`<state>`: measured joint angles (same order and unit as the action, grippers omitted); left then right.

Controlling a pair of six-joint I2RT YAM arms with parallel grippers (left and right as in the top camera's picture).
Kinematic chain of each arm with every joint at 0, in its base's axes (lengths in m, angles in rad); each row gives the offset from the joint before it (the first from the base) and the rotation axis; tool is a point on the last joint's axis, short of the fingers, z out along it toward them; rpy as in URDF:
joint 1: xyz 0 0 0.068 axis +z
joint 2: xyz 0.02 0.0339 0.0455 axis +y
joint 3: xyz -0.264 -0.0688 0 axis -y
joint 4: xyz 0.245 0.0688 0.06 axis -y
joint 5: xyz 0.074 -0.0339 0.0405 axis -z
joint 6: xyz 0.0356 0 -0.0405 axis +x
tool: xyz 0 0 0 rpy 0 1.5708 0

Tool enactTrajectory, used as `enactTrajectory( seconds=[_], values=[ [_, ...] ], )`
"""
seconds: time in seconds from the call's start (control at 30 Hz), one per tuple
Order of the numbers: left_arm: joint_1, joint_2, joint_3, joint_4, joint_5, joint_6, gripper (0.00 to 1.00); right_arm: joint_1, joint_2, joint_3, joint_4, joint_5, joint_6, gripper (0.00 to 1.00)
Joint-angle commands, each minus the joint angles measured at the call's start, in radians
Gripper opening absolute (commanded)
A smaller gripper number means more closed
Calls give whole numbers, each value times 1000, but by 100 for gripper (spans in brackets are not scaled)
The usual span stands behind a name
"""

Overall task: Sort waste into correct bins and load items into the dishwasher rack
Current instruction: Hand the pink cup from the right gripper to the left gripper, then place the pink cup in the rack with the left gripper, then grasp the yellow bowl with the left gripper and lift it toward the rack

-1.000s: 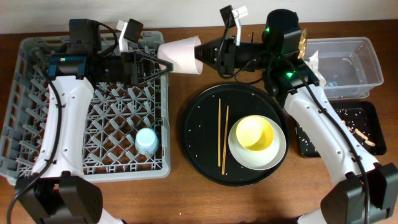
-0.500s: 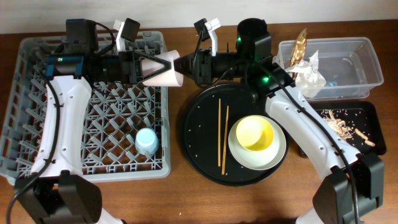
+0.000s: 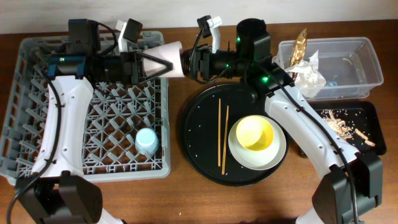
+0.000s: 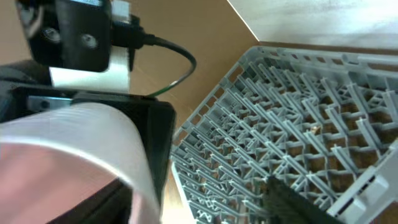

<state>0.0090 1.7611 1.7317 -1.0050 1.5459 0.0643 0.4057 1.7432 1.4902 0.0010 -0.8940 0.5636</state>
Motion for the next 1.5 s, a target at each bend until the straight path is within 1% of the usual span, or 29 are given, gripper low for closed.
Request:
enactTrajectory(
  seconds=[0.0,0.03,0.1,0.2,0.23,0.27,0.33,0.37,0.4,0.43,0.5,0.57,0.63,0.7,0.8,0.83,0.87,0.9,0.97,1.0,1.1,1.13,1.17,1.2,1.23,1.3,1.33,1.4,1.47],
  values=[
    [48,0,10,3,28,9,76,-20,16,10,-13,-16,-24,71],
    [70,0,10,3,28,9,75,-27,16,10,-16,-31,-32,71],
    [99,0,10,2,28,9,68,-28,16,10,-16,-37,-32,71],
    [99,0,10,8,28,10,67,-41,16,10,-17,-38,-35,72],
    [99,0,10,47,-6,10,66,-77,15,10,-48,-37,-35,73],
    [99,0,10,59,-101,9,63,-111,15,10,-98,-37,-35,73],
    [91,0,11,22,-579,9,61,-212,15,10,-357,-24,-102,75],
    [78,0,11,-6,-768,9,61,-249,16,10,-539,40,-184,77],
    [23,0,10,-90,-1181,9,62,-256,15,10,-666,111,-241,77],
    [-22,0,10,-136,-1385,9,62,-255,15,10,-737,163,-263,77],
    [-69,5,10,-157,-1498,9,62,-256,16,10,-800,216,-272,78],
    [-135,56,10,-171,-1628,9,62,-255,16,10,-876,278,-281,78],
    [-157,145,10,-189,-1647,9,61,-255,16,10,-896,278,-298,78],
    [-171,229,10,-196,-1612,9,62,-255,16,10,-896,279,-298,78],
    [-177,241,10,-190,-1590,9,63,-255,16,10,-903,302,-298,78],
    [-177,242,10,-193,-1590,9,77,-255,16,10,-906,304,-298,78],
    [-177,242,10,-193,-1590,9,95,-255,16,10,-907,304,-298,78],
    [-177,241,12,-192,-1586,8,99,-256,16,10,-908,304,-299,78],
    [-176,241,62,-213,-1535,9,99,-256,0,10,-914,304,-320,71],
    [-177,241,163,-261,-1492,9,99,-256,-53,11,-927,364,-324,70],
    [-194,241,327,-320,-1423,25,97,-256,-160,19,-990,488,-320,71],
    [-214,241,364,-333,-1386,48,95,-257,-217,19,-1032,584,-296,71],
    [-269,241,394,-343,-1342,73,95,-272,-271,19,-1083,693,-229,75],
    [-319,243,393,-343,-1343,73,96,-311,-319,19,-1122,751,-169,79],
    [-401,267,391,-338,-1339,73,95,-392,-368,19,-1150,757,-137,83],
    [-515,326,391,-307,-1291,87,95,-567,-416,19,-1195,756,-136,85],
    [-583,380,391,-274,-1272,110,96,-684,-422,19,-1240,756,-137,87],
    [-666,481,391,-172,-1271,110,96,-755,-421,18,-1274,757,-167,87],
    [-732,545,391,-147,-1272,110,94,-754,-421,12,-1282,776,-174,88]
  ],
)
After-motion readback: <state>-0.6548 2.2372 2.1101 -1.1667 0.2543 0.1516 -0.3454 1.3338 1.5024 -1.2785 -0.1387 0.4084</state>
